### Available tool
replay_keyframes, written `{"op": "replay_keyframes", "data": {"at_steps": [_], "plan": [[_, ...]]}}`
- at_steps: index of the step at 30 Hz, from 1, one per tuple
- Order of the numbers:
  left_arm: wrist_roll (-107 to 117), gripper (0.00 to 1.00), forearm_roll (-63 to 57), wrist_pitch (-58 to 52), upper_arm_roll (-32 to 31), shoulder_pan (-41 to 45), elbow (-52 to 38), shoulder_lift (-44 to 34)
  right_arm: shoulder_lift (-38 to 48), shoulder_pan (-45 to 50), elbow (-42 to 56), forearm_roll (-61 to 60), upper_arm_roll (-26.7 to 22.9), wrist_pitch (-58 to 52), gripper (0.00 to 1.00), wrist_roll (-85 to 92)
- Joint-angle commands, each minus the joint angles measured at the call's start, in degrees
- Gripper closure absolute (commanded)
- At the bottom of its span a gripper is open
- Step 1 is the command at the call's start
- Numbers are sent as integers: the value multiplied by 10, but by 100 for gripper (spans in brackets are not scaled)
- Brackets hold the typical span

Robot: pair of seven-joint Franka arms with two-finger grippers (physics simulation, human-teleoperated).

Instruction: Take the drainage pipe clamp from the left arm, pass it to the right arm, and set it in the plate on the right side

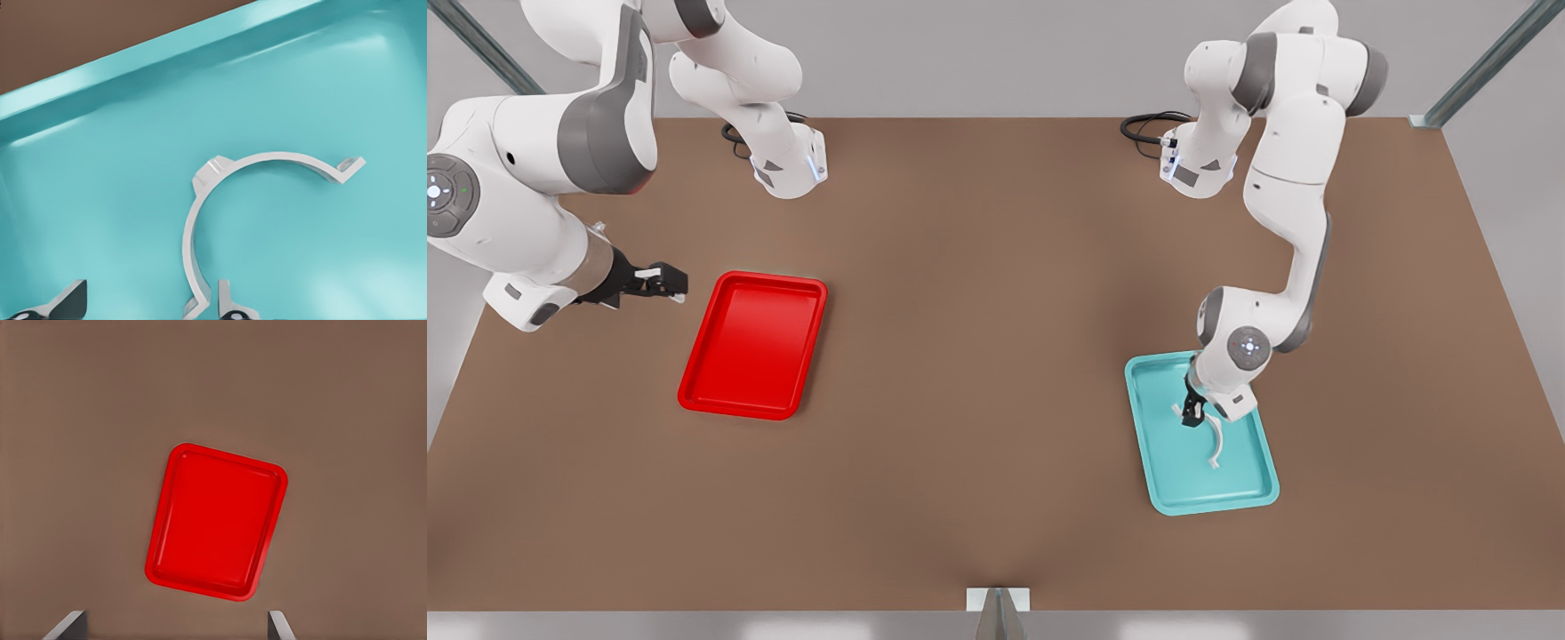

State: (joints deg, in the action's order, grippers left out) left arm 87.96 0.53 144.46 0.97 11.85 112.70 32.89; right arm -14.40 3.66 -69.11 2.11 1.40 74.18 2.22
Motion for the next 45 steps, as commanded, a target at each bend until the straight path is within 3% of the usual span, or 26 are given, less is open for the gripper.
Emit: {"op": "replay_keyframes", "data": {"at_steps": [1, 4, 6, 11, 16, 17, 29, 33, 36, 40, 45], "plan": [[191, 4, -8, 20, 2, -2, -1, 3, 1, -1, 0, -4, 0, 2, 0, 1], [196, 9, -8, 25, 3, -1, -1, 9, 1, -1, 0, -4, 0, 2, 0, 1], [195, 25, -9, 28, 3, 0, -1, 13, -1, -1, 0, -4, 0, 1, 0, 1], [195, 42, -9, 28, 3, 1, -1, 16, -2, -2, 0, -4, -1, 1, 0, 2], [196, 69, -9, 28, 3, -1, -2, 15, -2, -2, 0, -4, -1, 1, 0, 2], [196, 79, -9, 28, 3, -1, -2, 15, -2, -5, 0, -4, 0, 1, 0, 2], [187, 79, -42, -11, 4, 8, -2, -21, -3, -5, 0, -4, 0, 1, 0, 2], [-34, 79, -50, -77, -2, 35, -8, -78, -3, -6, 0, -14, -1, 0, 0, 3], [-222, 79, -49, -109, -32, 70, -71, -78, -3, -9, 0, -14, -1, 0, 0, 3], [-268, 79, -47, -112, -106, 77, -140, -64, -3, -10, 0, -15, -1, 1, 0, 12], [-390, 79, -50, -111, -186, 88, -296, 44, -4, -11, 0, -15, -1, 2, 0, 10]]}}
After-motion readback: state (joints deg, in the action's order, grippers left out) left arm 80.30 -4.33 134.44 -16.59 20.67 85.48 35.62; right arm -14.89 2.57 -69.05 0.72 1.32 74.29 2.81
